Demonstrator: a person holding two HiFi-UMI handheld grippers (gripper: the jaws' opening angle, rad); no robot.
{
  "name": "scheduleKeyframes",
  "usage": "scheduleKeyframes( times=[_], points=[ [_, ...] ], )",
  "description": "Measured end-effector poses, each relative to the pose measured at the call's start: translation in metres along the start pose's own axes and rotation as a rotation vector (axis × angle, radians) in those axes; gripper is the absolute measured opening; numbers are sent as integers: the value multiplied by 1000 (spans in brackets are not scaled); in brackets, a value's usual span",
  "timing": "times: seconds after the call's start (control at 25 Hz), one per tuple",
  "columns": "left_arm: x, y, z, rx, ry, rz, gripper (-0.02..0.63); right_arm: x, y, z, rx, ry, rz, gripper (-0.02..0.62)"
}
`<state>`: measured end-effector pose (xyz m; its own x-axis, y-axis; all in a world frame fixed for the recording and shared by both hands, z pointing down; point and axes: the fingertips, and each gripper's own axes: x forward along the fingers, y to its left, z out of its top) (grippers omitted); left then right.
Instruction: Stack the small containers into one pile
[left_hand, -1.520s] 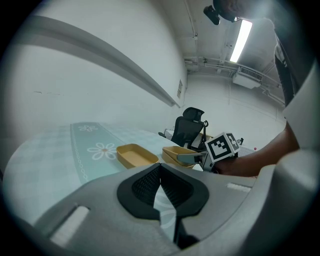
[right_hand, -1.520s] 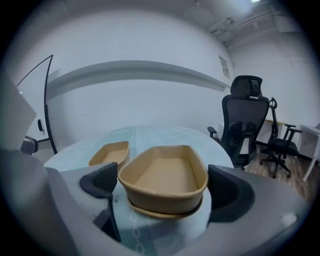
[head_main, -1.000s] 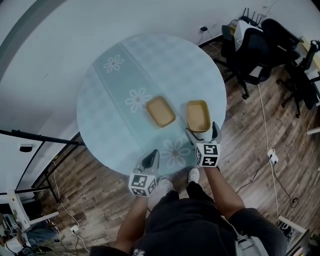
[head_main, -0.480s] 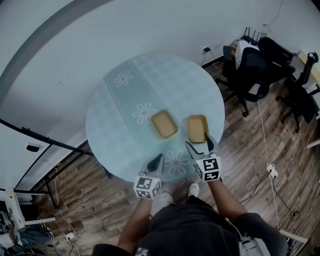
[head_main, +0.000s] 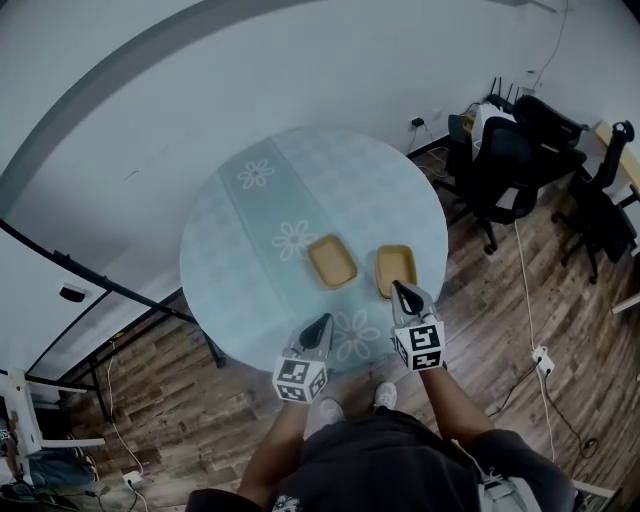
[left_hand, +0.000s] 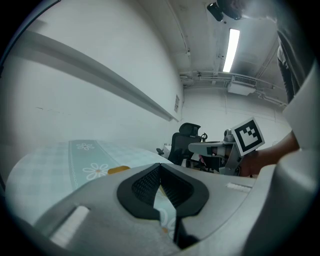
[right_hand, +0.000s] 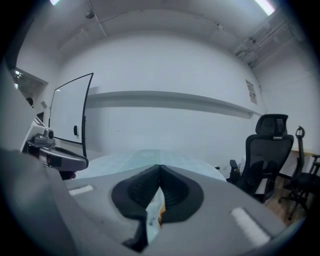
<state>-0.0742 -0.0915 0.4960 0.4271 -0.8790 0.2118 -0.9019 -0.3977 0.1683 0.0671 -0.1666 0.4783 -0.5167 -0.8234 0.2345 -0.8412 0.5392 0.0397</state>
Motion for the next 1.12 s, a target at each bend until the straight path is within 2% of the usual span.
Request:
scheduleKeyframes(
  times=[0.32,0.6,1.12],
  points=[
    [-4,-4,10,12,-17,19,5,-5,16,13,2,-19,86,2],
    [-5,-4,10,17,-15,60,5,1,25,9,-5,-10,142,2],
    [-15,9,-7,-17,-1,234,5,24,51,-16,-14,20,311,2]
  ],
)
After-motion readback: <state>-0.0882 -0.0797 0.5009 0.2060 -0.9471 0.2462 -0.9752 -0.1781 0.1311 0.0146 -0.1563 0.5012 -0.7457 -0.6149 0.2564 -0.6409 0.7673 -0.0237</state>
